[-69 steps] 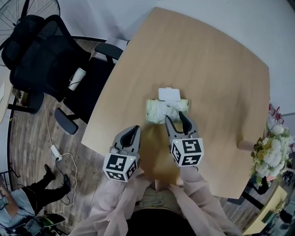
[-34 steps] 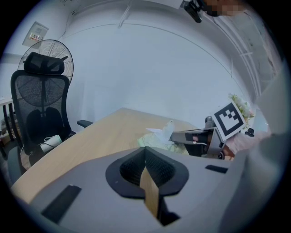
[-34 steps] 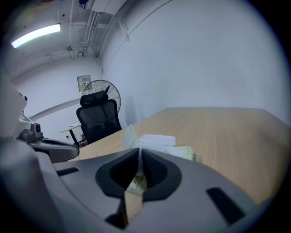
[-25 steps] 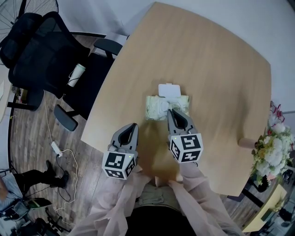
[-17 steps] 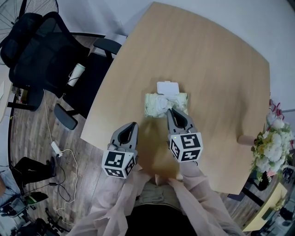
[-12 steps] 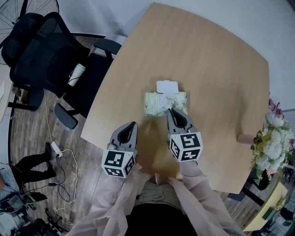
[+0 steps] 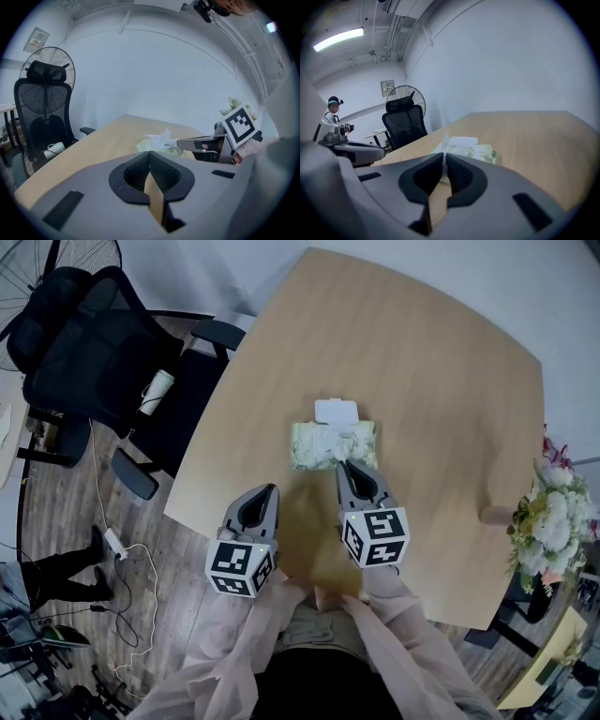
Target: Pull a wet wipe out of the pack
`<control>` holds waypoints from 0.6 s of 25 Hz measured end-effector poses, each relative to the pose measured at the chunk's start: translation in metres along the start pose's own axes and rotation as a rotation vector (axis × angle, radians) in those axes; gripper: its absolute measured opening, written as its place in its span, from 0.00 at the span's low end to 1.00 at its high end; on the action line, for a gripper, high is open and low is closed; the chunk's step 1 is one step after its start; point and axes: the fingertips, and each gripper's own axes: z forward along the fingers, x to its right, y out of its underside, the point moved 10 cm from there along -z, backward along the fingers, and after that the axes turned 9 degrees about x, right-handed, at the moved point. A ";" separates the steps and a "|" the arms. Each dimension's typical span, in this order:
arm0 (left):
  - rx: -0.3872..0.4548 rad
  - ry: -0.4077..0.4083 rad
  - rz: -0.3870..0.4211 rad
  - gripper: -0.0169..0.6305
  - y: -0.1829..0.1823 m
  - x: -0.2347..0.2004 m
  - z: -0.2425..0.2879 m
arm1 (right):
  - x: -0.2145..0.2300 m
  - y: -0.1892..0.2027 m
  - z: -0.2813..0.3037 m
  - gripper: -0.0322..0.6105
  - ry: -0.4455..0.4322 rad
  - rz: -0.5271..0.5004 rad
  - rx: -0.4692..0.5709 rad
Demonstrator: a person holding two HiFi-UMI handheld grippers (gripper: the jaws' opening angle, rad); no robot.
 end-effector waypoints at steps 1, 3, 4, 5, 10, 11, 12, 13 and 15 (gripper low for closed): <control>0.001 0.002 0.002 0.05 -0.001 0.001 -0.001 | -0.001 0.000 -0.001 0.09 -0.001 0.001 0.000; 0.002 0.004 0.008 0.05 -0.002 0.002 -0.002 | -0.001 -0.001 -0.004 0.09 0.000 0.003 0.002; 0.003 0.005 0.009 0.05 -0.002 0.002 -0.003 | -0.001 -0.001 -0.005 0.09 0.001 0.004 0.003; 0.003 0.005 0.010 0.05 -0.002 0.002 -0.004 | -0.002 -0.001 -0.006 0.09 0.002 0.005 0.004; 0.007 0.006 0.017 0.05 -0.001 0.005 -0.010 | -0.002 -0.001 -0.013 0.09 0.009 0.008 0.012; 0.008 0.006 0.017 0.05 -0.001 0.005 -0.011 | -0.002 0.000 -0.015 0.09 0.012 0.008 0.014; 0.010 0.005 0.017 0.05 -0.001 0.005 -0.012 | -0.002 0.000 -0.016 0.09 0.015 0.009 0.015; 0.011 0.004 0.015 0.05 -0.001 0.005 -0.014 | -0.001 -0.001 -0.018 0.09 0.018 0.010 0.016; 0.013 0.000 0.013 0.05 -0.001 0.005 -0.016 | -0.002 -0.001 -0.020 0.09 0.021 0.011 0.017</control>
